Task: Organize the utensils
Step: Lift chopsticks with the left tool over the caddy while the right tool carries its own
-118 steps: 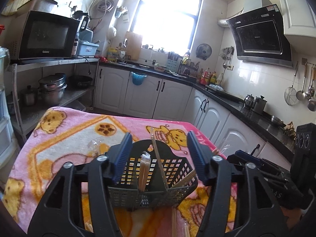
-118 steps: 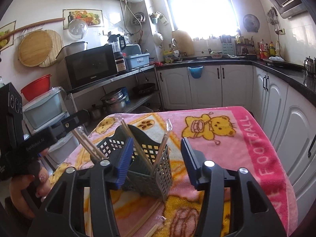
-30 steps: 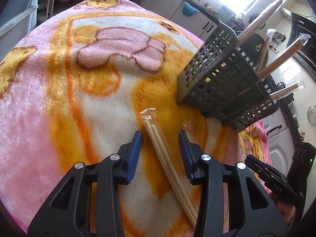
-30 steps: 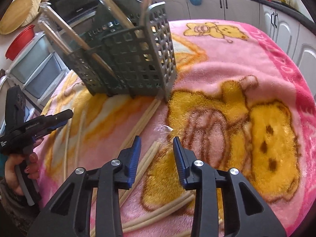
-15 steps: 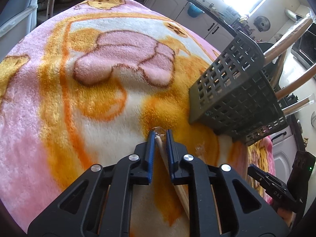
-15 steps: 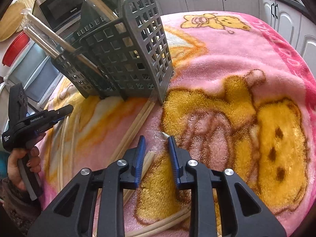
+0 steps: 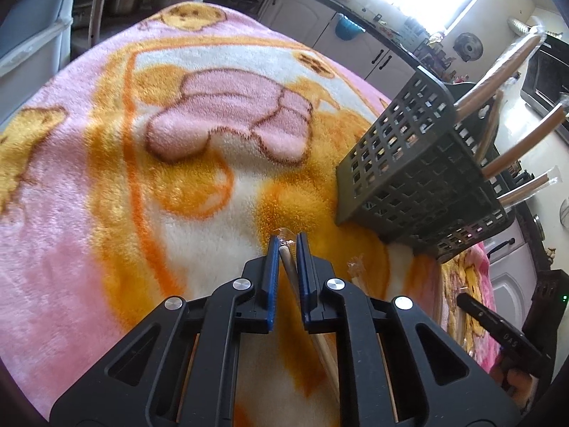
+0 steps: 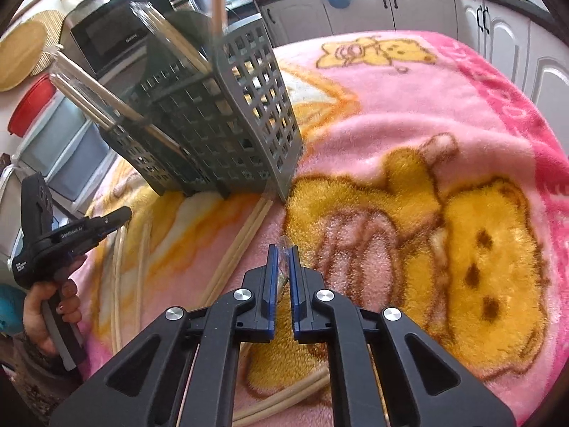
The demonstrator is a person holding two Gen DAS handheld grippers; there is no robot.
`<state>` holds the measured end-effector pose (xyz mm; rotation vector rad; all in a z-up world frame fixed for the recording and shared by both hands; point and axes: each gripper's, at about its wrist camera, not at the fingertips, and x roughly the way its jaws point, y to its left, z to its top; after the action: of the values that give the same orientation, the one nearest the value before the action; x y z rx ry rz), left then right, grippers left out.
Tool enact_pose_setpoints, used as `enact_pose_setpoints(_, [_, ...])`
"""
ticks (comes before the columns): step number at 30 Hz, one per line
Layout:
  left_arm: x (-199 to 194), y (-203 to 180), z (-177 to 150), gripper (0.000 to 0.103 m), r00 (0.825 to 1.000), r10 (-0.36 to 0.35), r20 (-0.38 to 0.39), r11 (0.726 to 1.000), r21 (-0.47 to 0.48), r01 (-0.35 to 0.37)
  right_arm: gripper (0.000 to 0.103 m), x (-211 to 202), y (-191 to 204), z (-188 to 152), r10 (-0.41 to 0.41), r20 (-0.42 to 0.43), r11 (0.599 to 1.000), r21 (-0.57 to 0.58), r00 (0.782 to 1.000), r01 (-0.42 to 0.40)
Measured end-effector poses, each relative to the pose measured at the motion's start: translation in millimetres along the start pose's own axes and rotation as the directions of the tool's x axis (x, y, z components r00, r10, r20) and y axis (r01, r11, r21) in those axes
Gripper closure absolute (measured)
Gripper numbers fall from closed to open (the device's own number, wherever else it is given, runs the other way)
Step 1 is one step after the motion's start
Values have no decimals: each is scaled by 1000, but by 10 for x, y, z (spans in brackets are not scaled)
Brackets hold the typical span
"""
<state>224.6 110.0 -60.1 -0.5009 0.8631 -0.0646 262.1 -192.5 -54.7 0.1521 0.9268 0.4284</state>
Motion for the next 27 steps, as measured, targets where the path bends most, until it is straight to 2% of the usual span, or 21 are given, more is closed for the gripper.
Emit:
enact_pose_setpoints(10, [-414, -161, -15, 97, 995, -19, 99, 999, 32, 16, 97, -421, 272, 25, 31, 113, 997, -72, 993, -23])
enact_pose_setpoints(27, [-982, -607, -26, 98, 968, -132, 212, 985, 137, 104, 98, -962, 647, 113, 111, 233, 984, -165, 966, -74])
